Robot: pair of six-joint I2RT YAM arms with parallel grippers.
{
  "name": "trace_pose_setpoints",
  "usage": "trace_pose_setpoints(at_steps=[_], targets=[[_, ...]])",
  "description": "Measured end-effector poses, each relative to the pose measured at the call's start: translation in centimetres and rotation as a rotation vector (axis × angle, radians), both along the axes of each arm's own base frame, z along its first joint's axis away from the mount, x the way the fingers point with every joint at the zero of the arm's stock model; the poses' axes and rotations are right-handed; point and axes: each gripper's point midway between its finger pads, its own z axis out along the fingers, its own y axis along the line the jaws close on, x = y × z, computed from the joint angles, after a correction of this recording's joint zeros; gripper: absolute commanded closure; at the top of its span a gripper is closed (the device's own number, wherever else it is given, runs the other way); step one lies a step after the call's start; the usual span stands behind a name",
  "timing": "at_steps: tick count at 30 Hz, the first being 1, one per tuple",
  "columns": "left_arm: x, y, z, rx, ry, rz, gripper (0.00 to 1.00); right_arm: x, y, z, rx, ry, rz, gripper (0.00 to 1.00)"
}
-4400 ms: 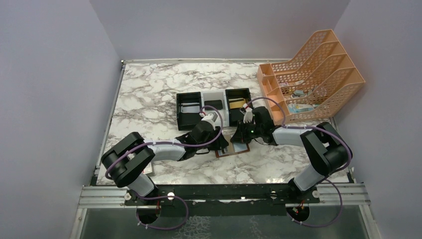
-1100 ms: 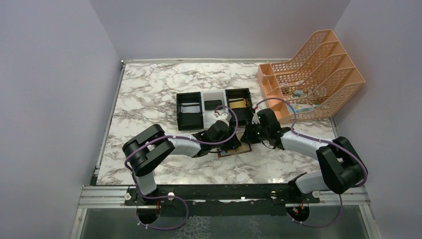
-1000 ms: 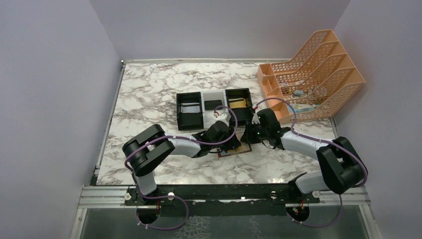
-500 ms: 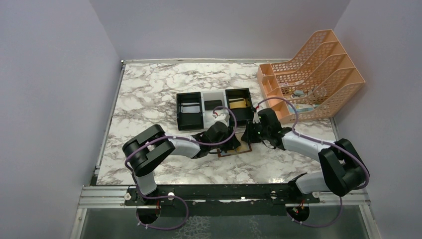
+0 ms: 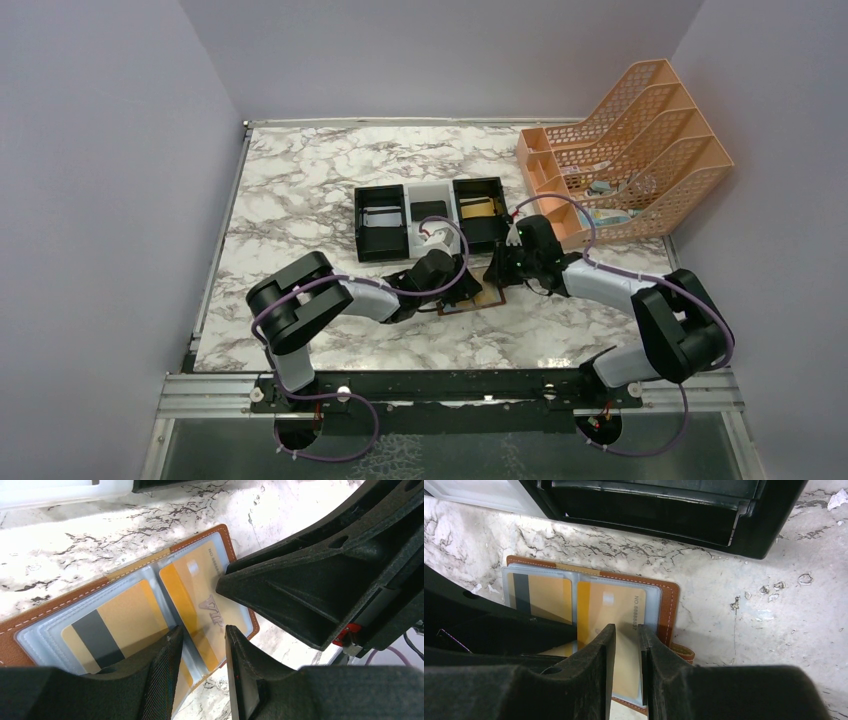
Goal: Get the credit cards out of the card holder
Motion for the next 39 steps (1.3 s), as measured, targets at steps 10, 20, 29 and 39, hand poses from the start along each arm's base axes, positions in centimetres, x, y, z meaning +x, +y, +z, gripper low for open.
trace_pose_setpoints(at_steps=[10,20,29,39], targets=[[-0.11,-0.2,-0.07,-0.114,0.035,0.057,0.7,0.12,0.05,-0.01,0.012,0.003,0.001,0.76],[-0.14,-0.57,-0.56,-0.197,0.067,0.083,0.78,0.26,-0.08,0.02,0.014,0.001,-0.004,0.76],[-0.4,-0.3,-0.79,-0.199,0.076,0.087,1.0,0.24,-0.05,0.02,0.015,0.002,-0.002,0.76],[-0.52,-0.08,-0.71,-0.197,0.072,0.086,1.0,0.25,-0.06,0.03,0.015,0.002,-0.002,0.76]])
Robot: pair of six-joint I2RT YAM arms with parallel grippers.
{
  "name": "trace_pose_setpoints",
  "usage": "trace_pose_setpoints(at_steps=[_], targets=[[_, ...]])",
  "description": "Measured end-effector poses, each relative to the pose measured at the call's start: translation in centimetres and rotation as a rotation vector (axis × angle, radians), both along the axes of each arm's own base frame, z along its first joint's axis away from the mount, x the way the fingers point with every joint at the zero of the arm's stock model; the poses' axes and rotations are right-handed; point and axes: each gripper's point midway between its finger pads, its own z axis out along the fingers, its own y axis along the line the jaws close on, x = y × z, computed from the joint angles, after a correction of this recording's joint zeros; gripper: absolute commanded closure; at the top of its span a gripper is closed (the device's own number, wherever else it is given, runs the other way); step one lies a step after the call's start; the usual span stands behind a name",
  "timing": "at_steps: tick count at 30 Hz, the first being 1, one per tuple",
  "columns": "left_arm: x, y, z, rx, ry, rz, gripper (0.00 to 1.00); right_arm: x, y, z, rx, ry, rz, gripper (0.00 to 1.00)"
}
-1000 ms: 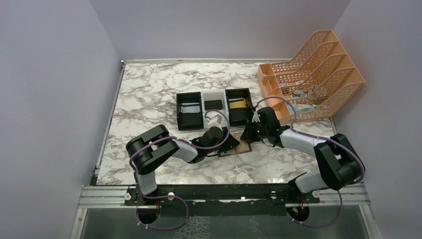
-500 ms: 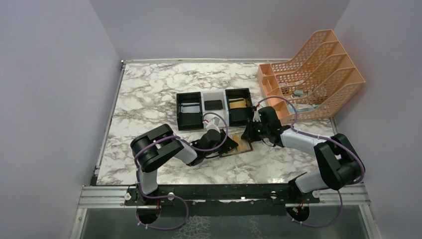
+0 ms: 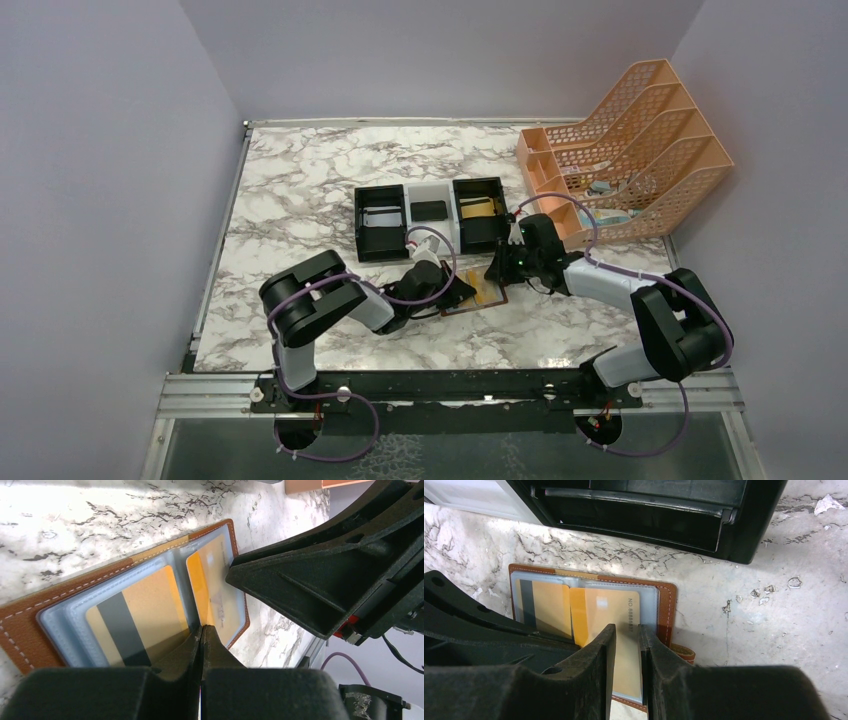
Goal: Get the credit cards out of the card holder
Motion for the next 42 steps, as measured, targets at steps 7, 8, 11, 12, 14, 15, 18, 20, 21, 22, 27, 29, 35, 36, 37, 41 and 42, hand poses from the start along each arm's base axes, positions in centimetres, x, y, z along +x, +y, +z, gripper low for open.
trace_pose_setpoints(at_steps=[7,8,11,12,14,15,18,20,21,22,27,29,35,36,37,41,42], targets=[[-0.11,0.3,0.07,0.002,-0.002,0.0,1.0,-0.16,0.22,0.13,0.013,-0.001,0.013,0.75],[-0.11,0.31,0.1,0.002,-0.003,0.0,1.0,-0.18,0.25,0.15,0.014,-0.001,0.015,0.75],[-0.13,0.35,0.16,0.003,-0.006,-0.002,0.92,-0.25,0.35,0.18,0.017,-0.002,0.025,0.76],[-0.14,0.39,0.14,0.004,-0.007,-0.002,0.89,-0.29,0.4,0.2,0.02,-0.002,0.029,0.76],[-0.12,0.41,0.12,0.006,-0.009,-0.003,0.84,-0.36,0.47,0.19,0.023,-0.002,0.036,0.76],[-0.1,0.44,0.1,0.007,-0.009,-0.003,0.82,-0.42,0.51,0.18,0.024,-0.002,0.04,0.76],[-0.1,0.44,0.11,0.008,-0.011,-0.006,0.75,-0.56,0.64,0.21,0.03,0.001,0.05,0.77],[-0.1,0.39,0.18,0.006,-0.013,-0.008,0.7,-0.61,0.67,0.2,0.032,0.002,0.052,0.77],[-0.1,0.37,0.22,0.004,-0.013,-0.009,0.69,-0.63,0.69,0.2,0.033,0.003,0.053,0.77],[-0.09,0.27,0.37,-0.002,-0.016,-0.011,0.68,-0.66,0.7,0.18,0.033,0.004,0.054,0.77],[-0.07,0.08,0.56,-0.008,-0.017,-0.016,0.68,-0.67,0.76,0.16,0.035,0.005,0.057,0.78],[-0.07,0.04,0.59,-0.009,-0.017,-0.018,0.69,-0.69,0.78,0.15,0.037,0.006,0.058,0.78],[-0.06,0.02,0.57,-0.008,-0.015,-0.019,0.75,-0.74,0.82,0.14,0.039,0.008,0.06,0.79],[-0.08,0.04,0.53,-0.007,-0.014,-0.019,0.76,-0.75,0.82,0.14,0.039,0.008,0.061,0.8],[-0.09,0.06,0.49,-0.005,-0.014,-0.019,0.78,-0.76,0.83,0.14,0.039,0.008,0.062,0.8],[-0.14,0.13,0.32,0.001,-0.009,-0.019,0.88,-0.82,0.9,0.17,0.043,0.01,0.065,0.8],[-0.17,0.16,0.27,0.003,-0.008,-0.02,0.92,-0.82,0.91,0.17,0.043,0.01,0.066,0.8]])
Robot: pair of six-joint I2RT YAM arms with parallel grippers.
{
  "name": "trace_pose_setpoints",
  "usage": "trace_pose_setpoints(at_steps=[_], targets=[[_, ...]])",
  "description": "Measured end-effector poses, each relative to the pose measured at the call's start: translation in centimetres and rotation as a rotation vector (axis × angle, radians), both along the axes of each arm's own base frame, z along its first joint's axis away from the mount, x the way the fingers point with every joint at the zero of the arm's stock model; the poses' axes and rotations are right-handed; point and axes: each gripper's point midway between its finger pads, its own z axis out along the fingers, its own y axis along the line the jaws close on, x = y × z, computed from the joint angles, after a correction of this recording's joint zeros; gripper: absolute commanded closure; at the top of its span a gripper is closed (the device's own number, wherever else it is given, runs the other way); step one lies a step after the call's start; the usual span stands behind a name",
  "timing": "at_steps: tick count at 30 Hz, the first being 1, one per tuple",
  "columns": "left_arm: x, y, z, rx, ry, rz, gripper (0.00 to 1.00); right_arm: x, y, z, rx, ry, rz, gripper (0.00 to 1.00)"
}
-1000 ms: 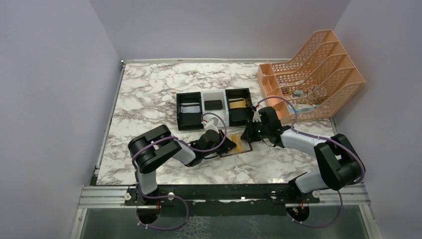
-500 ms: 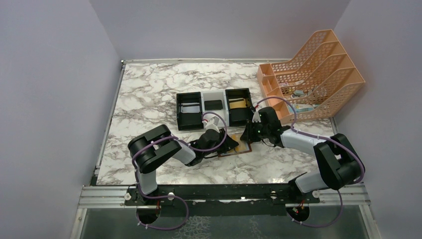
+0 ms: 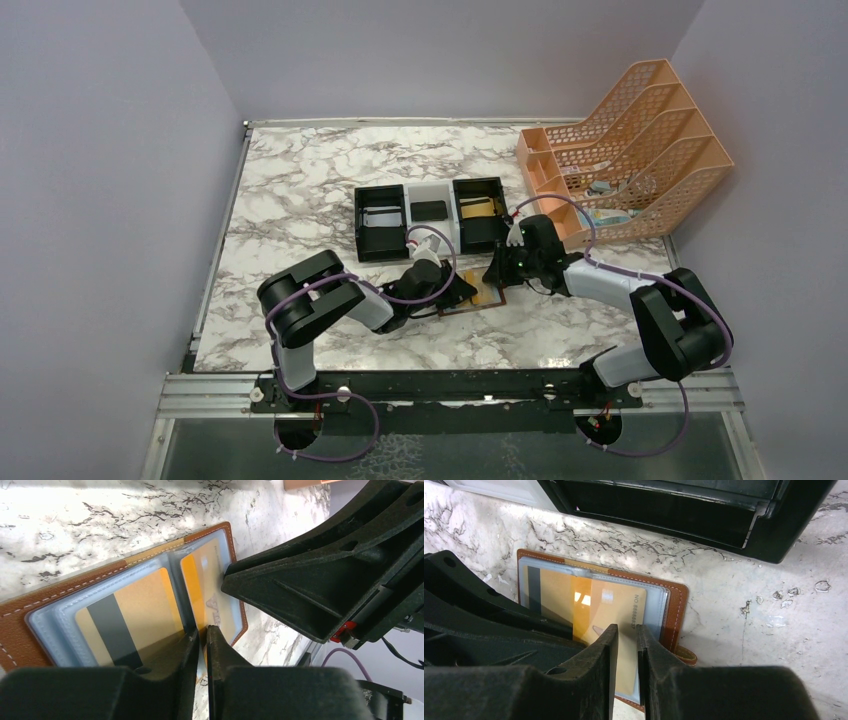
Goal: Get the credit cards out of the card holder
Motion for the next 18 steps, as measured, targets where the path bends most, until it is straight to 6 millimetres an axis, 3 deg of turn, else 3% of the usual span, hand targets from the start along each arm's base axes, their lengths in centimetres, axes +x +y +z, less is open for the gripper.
trace_pose_setpoints(at_steps=[6,18], targets=[[0.0,0.0,0.0,-0.003,0.005,0.004,1.0,0.0,-0.1,-0.1,-0.005,0.001,-0.004,0.81],[0.0,0.7,1.6,0.0,-0.026,0.005,1.0,0.3,-0.8,0.2,-0.036,-0.017,-0.036,0.81]])
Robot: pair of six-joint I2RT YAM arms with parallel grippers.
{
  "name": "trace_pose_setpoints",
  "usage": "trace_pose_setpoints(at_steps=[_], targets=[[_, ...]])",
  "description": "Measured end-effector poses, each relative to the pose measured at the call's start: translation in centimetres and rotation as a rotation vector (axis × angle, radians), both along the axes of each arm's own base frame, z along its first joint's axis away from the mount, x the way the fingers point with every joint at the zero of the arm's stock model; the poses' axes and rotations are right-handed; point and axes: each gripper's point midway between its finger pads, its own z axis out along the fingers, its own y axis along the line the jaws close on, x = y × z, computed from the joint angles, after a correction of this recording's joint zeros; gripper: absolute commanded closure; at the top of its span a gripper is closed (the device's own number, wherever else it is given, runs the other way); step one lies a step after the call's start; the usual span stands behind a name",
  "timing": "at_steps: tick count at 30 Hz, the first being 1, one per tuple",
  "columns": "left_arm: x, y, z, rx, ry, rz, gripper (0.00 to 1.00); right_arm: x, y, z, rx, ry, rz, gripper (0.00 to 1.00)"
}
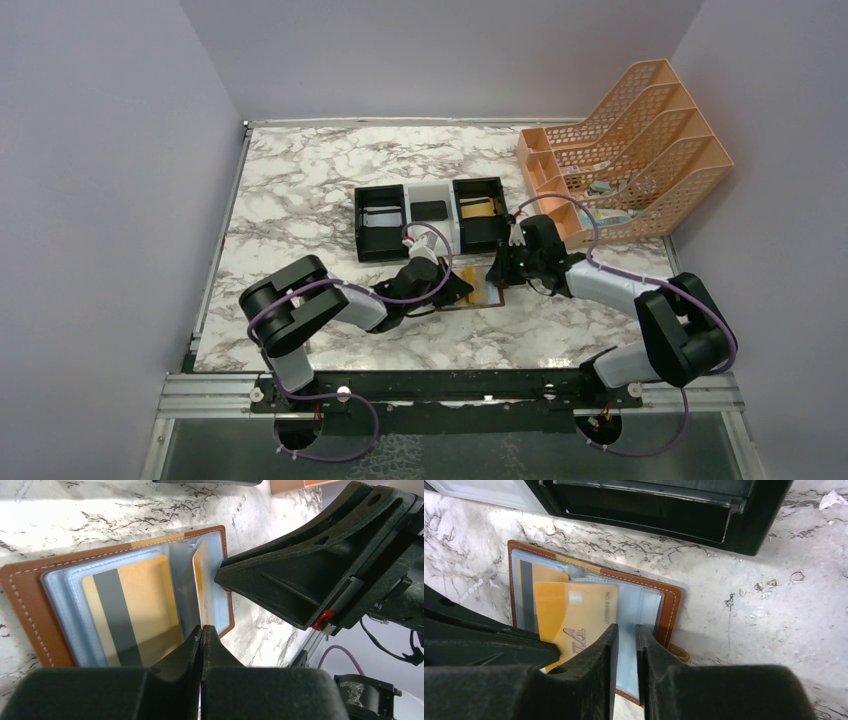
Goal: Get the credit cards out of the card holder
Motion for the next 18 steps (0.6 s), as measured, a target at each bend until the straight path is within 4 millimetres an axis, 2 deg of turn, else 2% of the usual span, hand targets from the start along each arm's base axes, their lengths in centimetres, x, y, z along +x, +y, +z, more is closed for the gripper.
trace_pose_setpoints(at_steps=[9,12,18], targets=[[0.6,1.6,0.1,0.081,-0.022,-0.007,1.0,0.0,0.0,0.6,0.006,-0.017,0.003,0.81],[0.8,1.3,0.4,0.104,-0.031,-0.035,1.0,-0.2,0.0,0.9,0.015,-0.025,0.012,0.8],[0.6,0.8,0.6,0.127,-0.037,-0.083,1.0,-0.9,1.5,3.3,0.112,-0.072,0.086,0.79]])
